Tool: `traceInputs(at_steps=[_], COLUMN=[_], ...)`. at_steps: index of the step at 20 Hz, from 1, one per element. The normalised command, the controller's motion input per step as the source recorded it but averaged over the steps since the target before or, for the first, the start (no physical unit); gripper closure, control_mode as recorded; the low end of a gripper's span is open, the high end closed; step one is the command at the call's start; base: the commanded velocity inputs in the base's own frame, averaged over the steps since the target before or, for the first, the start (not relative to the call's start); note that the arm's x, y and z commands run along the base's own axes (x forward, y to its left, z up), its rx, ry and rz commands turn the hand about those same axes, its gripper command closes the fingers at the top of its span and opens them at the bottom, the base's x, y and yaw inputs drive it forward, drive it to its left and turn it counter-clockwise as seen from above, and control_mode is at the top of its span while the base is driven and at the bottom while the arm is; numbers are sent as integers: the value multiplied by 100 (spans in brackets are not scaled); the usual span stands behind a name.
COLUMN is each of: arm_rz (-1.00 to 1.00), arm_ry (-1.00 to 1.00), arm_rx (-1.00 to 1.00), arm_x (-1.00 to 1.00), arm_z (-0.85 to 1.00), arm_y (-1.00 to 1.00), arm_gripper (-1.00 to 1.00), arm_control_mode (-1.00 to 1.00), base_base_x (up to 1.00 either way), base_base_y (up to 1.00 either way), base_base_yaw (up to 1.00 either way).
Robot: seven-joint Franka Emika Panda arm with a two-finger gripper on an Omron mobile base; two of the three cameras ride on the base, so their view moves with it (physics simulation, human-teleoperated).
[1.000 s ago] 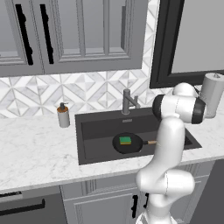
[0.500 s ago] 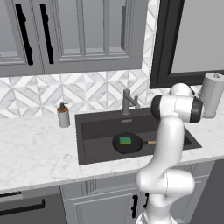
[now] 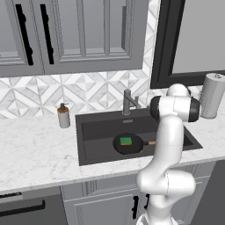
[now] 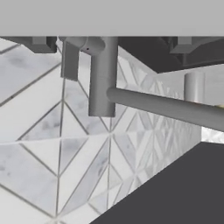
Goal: Pick the pan and sponge and place them into the sink. Then turn on the water.
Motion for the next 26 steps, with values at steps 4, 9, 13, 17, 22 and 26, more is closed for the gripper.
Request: traceInputs(at_steps=[4, 9, 13, 17, 22, 26], arm_rz=[-6, -11, -11, -9, -7, -3], arm_ry=[-5, -4, -5, -2, 0, 0], arm_rx=[5, 3, 0, 0, 0, 0], arm_x=[40, 17, 18, 8, 5, 17], arm_z=[0, -1, 0, 0, 0, 0], arm_y=[25, 22, 9, 3, 0, 0], arm_gripper=[-100, -100, -100, -100, -100, -100], arm_control_mode=[-100, -100, -100, -100, -100, -100], base_base_x=[0, 0, 0, 0, 0, 0], base_base_y=[0, 0, 0, 0, 0, 0], base_base_yaw=[0, 0, 0, 0, 0, 0])
